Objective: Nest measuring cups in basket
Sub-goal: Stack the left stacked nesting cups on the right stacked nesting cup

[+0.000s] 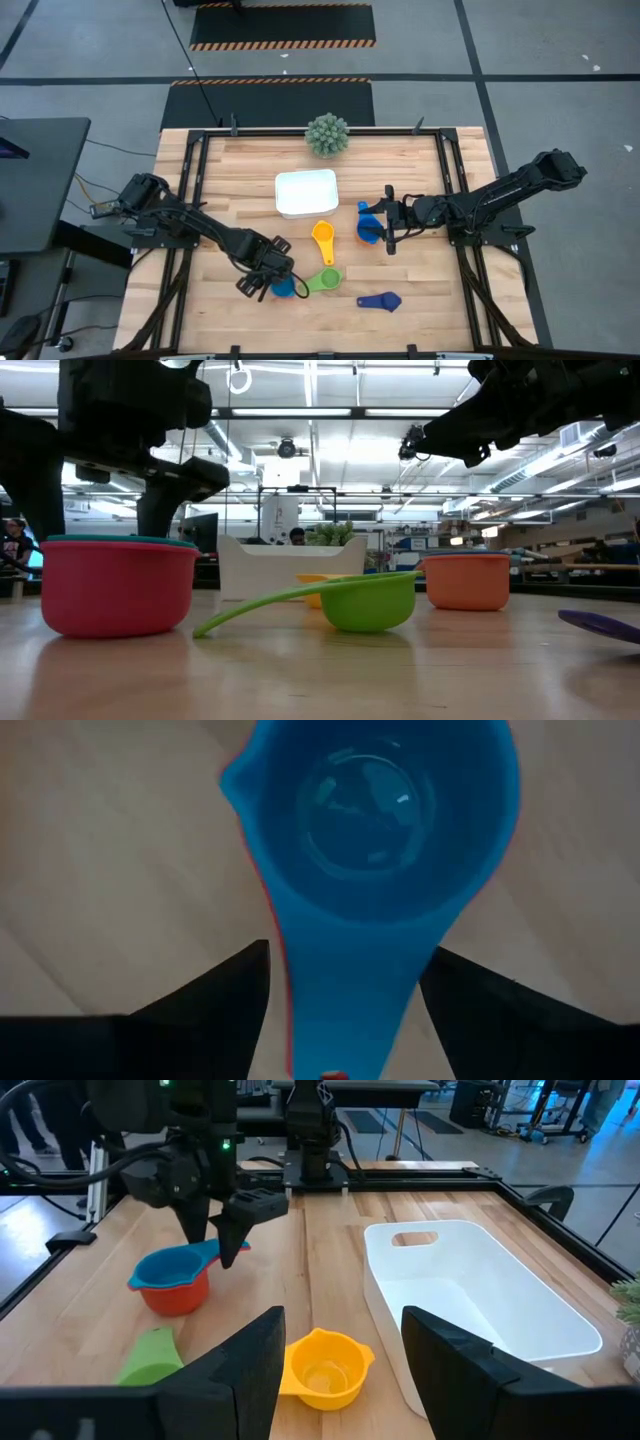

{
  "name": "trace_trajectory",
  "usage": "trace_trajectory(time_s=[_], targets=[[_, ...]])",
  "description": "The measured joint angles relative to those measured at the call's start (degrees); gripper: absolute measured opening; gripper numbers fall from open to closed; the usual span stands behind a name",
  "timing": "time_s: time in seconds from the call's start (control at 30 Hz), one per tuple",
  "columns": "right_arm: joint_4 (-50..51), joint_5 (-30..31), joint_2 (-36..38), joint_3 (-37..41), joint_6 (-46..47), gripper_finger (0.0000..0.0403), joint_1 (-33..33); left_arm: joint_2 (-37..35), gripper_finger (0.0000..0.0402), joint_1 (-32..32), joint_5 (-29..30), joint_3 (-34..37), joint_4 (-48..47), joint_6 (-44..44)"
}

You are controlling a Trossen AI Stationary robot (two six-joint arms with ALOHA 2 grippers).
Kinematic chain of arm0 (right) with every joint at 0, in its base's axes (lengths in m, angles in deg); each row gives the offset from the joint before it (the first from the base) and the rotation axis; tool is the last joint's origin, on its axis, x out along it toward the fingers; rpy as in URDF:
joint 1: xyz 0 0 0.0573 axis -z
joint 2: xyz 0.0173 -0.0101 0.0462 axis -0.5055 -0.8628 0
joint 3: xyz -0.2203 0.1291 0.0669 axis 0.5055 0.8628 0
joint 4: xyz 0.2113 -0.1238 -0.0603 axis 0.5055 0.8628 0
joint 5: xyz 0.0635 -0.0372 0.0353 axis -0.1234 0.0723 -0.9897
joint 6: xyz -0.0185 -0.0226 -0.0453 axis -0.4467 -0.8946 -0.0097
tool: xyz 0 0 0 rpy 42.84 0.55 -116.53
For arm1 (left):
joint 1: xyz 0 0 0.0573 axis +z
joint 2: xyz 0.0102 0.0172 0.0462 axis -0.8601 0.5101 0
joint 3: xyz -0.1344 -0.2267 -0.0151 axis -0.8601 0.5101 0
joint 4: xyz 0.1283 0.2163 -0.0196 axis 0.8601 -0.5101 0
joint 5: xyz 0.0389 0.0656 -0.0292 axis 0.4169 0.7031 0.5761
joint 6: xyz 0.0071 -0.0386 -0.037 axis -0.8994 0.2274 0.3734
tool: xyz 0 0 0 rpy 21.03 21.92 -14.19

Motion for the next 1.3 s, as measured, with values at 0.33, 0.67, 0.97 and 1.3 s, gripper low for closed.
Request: trace_trajectory(time_s=[0.33, 0.67, 0.97, 1.3], targets=[[0.01, 0.0, 0.0, 0.0, 0.01, 0.0209, 0.0, 0.0, 0.0199, 0.35, -1.42, 0.0, 0.91, -4.29], [0.02, 0.0, 0.0, 0.0, 0.01, 0.0209, 0.0, 0.0, 0.017, 1.11, -1.89, 0.0, 1.85, -9.71], [0.37, 0.0, -0.02, 0.0, 0.03, 0.0209, -0.44, 0.0, 0.0168, 1.11, 2.43, 0.0, 1.9, -15.77], [0.85, 1.78, 0.79, 0.0, 0.03, 0.0209, -2.49, 0.0, 0.0167, 3.05, 4.01, -5.24, -1.5, -18.66]])
